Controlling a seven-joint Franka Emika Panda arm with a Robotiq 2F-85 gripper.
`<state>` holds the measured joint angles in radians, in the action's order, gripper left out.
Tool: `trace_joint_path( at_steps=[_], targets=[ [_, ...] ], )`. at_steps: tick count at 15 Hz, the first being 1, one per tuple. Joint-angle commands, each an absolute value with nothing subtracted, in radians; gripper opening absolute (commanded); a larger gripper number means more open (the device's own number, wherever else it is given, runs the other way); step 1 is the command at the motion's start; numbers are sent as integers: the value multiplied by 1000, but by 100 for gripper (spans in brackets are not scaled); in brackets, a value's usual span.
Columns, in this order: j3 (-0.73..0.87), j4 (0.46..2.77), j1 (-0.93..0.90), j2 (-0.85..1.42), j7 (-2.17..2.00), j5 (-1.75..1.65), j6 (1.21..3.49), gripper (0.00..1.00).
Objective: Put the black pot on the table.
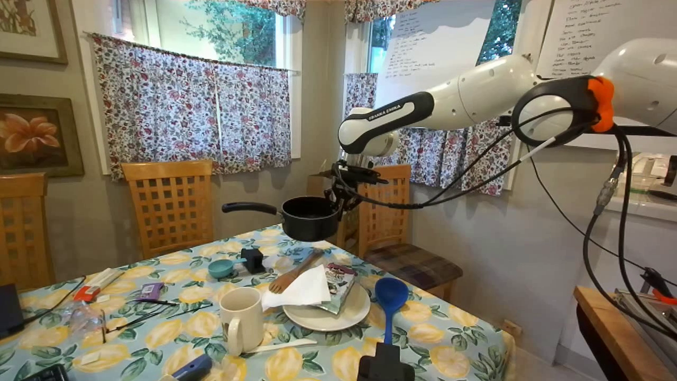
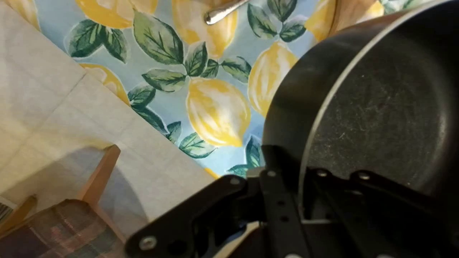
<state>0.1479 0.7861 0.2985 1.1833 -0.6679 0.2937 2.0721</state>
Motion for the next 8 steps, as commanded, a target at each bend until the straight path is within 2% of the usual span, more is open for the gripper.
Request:
trace_joint_path(
  at_steps=[1, 2, 3, 5, 6, 8],
  targets=[
    [127, 600, 291, 1275, -580, 267, 1972, 2],
    [103, 607, 296, 1268, -595, 262, 1971, 2],
    [136, 708, 285, 1232, -601, 277, 2008, 7],
    [125, 682, 278, 1246, -601, 272, 2002, 7],
    [124, 675, 277, 1248, -601, 271, 1999, 2],
    [113, 629, 259, 1272, -537, 255, 1969, 2]
  ],
)
